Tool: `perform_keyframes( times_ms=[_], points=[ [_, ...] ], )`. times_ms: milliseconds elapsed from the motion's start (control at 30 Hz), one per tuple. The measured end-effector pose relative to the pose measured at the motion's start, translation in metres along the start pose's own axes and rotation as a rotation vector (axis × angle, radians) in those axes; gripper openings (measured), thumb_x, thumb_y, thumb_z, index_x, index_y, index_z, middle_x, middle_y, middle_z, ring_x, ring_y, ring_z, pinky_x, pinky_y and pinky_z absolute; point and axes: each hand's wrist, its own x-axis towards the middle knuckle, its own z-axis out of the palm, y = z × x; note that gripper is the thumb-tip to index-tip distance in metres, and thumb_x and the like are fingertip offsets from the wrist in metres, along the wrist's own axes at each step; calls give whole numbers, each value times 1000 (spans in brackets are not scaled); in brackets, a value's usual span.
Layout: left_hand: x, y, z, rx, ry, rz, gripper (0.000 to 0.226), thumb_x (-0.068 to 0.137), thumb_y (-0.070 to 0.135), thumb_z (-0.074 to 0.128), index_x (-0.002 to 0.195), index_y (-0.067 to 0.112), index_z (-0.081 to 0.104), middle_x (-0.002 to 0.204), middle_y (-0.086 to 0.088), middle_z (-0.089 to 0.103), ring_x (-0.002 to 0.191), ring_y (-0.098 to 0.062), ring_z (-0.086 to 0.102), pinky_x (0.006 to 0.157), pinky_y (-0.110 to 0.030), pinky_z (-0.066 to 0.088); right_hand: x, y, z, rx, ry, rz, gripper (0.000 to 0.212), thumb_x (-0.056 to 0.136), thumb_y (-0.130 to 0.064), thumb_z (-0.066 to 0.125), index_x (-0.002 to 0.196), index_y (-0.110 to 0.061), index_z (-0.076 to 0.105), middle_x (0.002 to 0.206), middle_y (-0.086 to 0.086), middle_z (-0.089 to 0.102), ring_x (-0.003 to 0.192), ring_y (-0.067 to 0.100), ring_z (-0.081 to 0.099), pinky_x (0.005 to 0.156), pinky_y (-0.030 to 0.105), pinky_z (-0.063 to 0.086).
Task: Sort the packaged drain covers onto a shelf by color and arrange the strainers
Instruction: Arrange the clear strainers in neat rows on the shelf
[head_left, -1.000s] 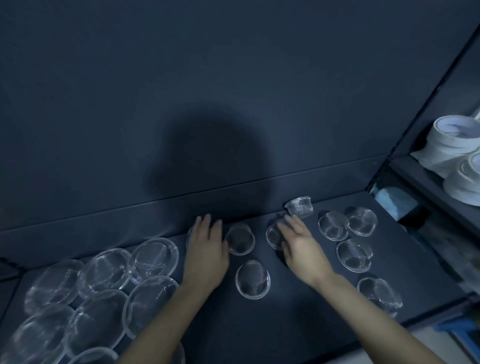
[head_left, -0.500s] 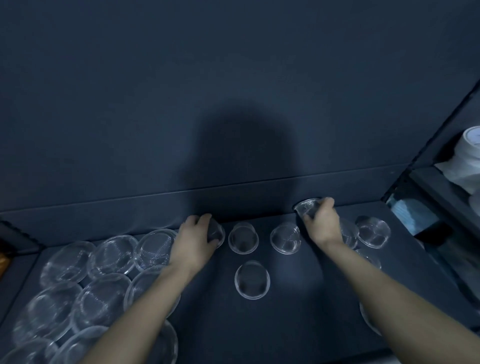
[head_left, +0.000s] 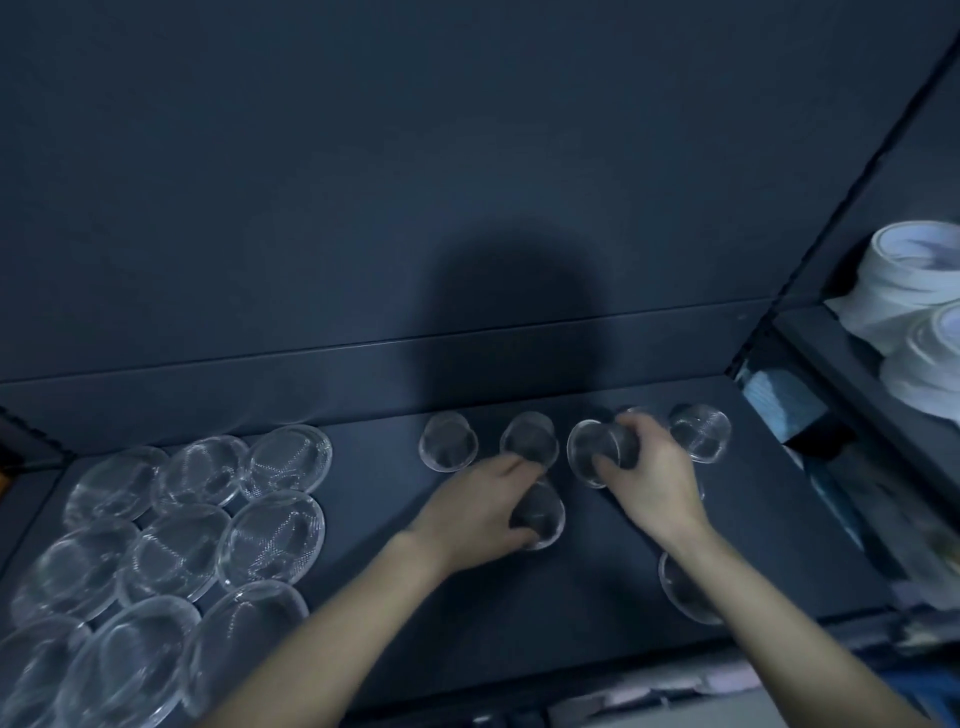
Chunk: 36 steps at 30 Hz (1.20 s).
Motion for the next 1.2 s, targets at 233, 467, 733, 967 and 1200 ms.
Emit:
perform_keyframes(
  times_ms=[233, 467, 733, 967, 1200],
  points=[
    [16, 1, 19, 154, -58, 19, 63, 80, 44, 62, 134, 19, 41, 134, 0, 43, 123, -20, 40, 101, -34, 38, -7, 16, -8, -75, -79, -78, 52, 75, -15, 70, 125, -13, 55, 125, 1, 58, 115, 21, 52, 93, 25, 38],
    [42, -4, 11, 283, -10, 33, 72, 92, 60, 36, 150, 24, 16, 160, 3, 0, 146, -16, -10, 119, -33, -5, -3, 21, -8, -160, -137, -89, 53, 78, -19, 67, 128, -18, 52, 126, -1, 55, 116, 20, 48, 83, 21, 33],
    [49, -14, 21, 304, 6, -123, 71, 93, 63, 27, 151, 25, 9, 160, 5, -6, 146, -13, -12, 119, -34, -7, 15, 23, 2, -182, -172, -150, 54, 76, -16, 65, 128, -16, 52, 126, 4, 53, 118, 24, 46, 94, 26, 37],
    [55, -20, 20, 284, 2, -116, 73, 93, 63, 27, 151, 24, 6, 160, 5, -6, 145, -12, -12, 119, -33, -6, 34, 19, 16, -284, -227, -214, 53, 78, -16, 62, 130, -12, 50, 129, 8, 53, 120, 29, 45, 103, 31, 35],
    [52, -21, 19, 252, 8, -128, 80, 92, 63, 28, 151, 18, -1, 159, 6, -6, 145, -9, -12, 119, -30, -7, 53, 5, 21, -421, -270, -250, 53, 86, -22, 57, 136, -11, 44, 134, 11, 49, 118, 32, 43, 102, 33, 33]
  ],
)
